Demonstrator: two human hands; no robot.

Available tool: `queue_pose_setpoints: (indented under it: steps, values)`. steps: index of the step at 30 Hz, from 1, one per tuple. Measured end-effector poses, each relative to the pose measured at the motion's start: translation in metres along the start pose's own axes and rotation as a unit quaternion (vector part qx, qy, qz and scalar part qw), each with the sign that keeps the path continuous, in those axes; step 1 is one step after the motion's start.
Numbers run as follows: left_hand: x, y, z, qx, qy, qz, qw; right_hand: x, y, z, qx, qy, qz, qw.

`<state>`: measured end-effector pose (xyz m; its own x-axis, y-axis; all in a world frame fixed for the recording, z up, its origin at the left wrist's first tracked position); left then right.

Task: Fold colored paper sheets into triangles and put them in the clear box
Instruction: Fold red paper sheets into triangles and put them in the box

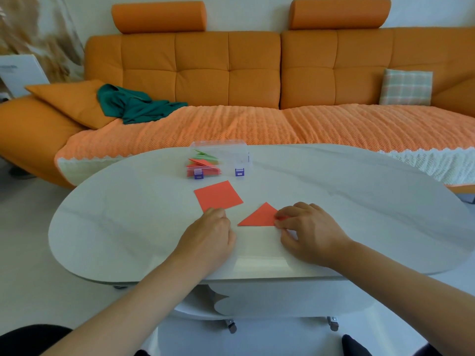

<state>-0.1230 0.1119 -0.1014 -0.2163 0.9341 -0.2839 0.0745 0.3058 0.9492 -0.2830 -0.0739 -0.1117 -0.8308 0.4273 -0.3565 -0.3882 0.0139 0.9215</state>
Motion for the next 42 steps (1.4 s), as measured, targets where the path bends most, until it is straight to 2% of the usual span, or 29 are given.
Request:
queue_pose_setpoints:
  steps: [3,7,9,12,19,26,30,36,39,42]
  values:
    - [0.004,0.001,0.005,-0.010,0.007,0.004,1.000,0.001,-0.002,0.003,-0.012,-0.007,-0.006,1.000]
    - [-0.003,0.004,-0.006,0.001,-0.066,-0.060,0.996,-0.005,-0.007,0.013,-0.008,-0.010,-0.001,1.000]
    - [-0.010,0.007,-0.019,0.030,-0.101,-0.038,0.994,-0.010,-0.011,0.019,-0.015,-0.011,0.003,1.000]
    - [-0.013,0.000,-0.027,0.076,-0.099,0.020,0.992,-0.013,-0.014,0.024,-0.031,-0.012,0.006,0.999]
    - [-0.013,-0.011,-0.023,0.032,-0.100,0.045,0.993,-0.010,-0.008,0.015,-0.007,-0.028,0.055,0.998]
    - [-0.018,-0.008,-0.022,0.007,-0.100,0.082,0.992,-0.001,0.008,-0.010,0.045,-0.079,0.029,0.995]
    - [-0.023,-0.008,-0.022,0.016,-0.098,0.070,0.993,0.006,0.012,-0.014,0.024,-0.096,0.012,0.995]
    - [-0.034,-0.016,-0.013,0.105,-0.078,-0.008,0.991,0.005,0.014,-0.011,0.007,-0.101,0.000,0.995]
    - [-0.043,-0.016,-0.008,0.109,-0.079,-0.008,0.991,-0.006,0.018,-0.009,-0.015,-0.098,0.021,0.995]
    - [-0.050,-0.011,-0.002,0.099,-0.113,0.003,0.989,-0.017,0.014,-0.005,-0.051,-0.054,0.044,0.996]
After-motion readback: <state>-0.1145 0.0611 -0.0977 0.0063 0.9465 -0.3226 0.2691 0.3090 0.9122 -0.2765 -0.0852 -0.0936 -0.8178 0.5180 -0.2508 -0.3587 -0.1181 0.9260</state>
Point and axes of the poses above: each hand's wrist, its own x-axis away from the middle knuckle, its own y-axis out of the back of the hand, z = x × y, the point moved 1 cm from there along -x, towards the middle knuckle, and after that the axes turned 13 degrees about -y, right-handed, at the moved point
